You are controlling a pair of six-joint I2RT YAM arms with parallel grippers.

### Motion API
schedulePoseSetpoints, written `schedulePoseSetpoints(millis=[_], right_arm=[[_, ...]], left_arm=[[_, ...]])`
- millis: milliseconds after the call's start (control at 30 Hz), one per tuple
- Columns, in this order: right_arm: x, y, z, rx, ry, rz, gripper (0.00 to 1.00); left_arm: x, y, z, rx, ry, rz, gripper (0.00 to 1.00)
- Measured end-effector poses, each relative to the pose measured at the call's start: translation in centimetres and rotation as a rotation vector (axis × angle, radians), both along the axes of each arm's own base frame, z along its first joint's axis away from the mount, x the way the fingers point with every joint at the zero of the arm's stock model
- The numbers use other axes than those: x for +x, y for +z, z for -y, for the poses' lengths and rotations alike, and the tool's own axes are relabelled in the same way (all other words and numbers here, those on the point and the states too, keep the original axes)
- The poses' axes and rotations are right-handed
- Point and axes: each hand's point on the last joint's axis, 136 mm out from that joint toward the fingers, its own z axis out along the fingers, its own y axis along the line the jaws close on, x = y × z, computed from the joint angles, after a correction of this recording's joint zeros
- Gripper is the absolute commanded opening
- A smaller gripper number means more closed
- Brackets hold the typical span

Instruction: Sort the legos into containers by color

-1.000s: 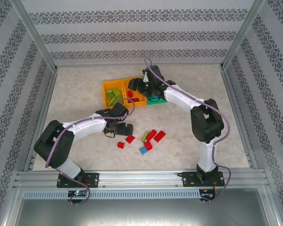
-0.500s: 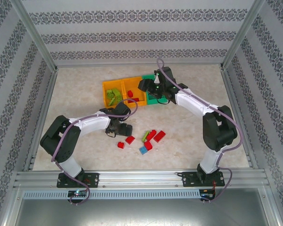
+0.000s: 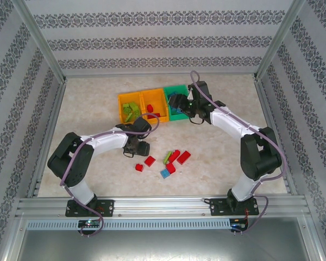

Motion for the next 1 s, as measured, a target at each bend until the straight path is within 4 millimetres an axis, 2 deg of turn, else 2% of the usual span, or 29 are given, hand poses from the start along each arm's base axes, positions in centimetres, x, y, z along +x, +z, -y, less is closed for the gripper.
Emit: schedulePoseSetpoints(millis=[133,267,500,600,700,800,1000], right_arm=[[-0.5,-0.3,0.5,-0.031,0.005,0.012,0.69],[-2.0,-1.2,1.2,-0.081,0.02,0.008,0.69],[-5.6,-3.7,1.1,-0.161,0.077,-0.022,0.69],[-7.2,-5.0,1.3,-0.19,0.092,-0.046,0.7],[-8.4,-6.0,1.3,-0.214,0.113,-0.064,0.69],[-9.6,-6.6,1.3,-0.245,0.134,-0.069,0.7],[-11.3,-7.1,1.9,-0.293,0.154,-0.069,0.7]], left_arm=[[0.7,1.0,-0.4,0.032,0.01,0.02,0.58],[2.7,3.4,-0.3,0.023,0.035,0.075,0.58],[9.1,10.0,-2.1,-0.039,0.122,0.226,0.59],[12.0,11.8,-3.4,-0.055,0.164,0.269,0.58],[14.7,11.6,-4.8,-0.048,0.196,0.271,0.58],[16.4,10.0,-5.7,-0.031,0.212,0.238,0.59],[18.1,7.0,-5.7,-0.007,0.206,0.167,0.64]])
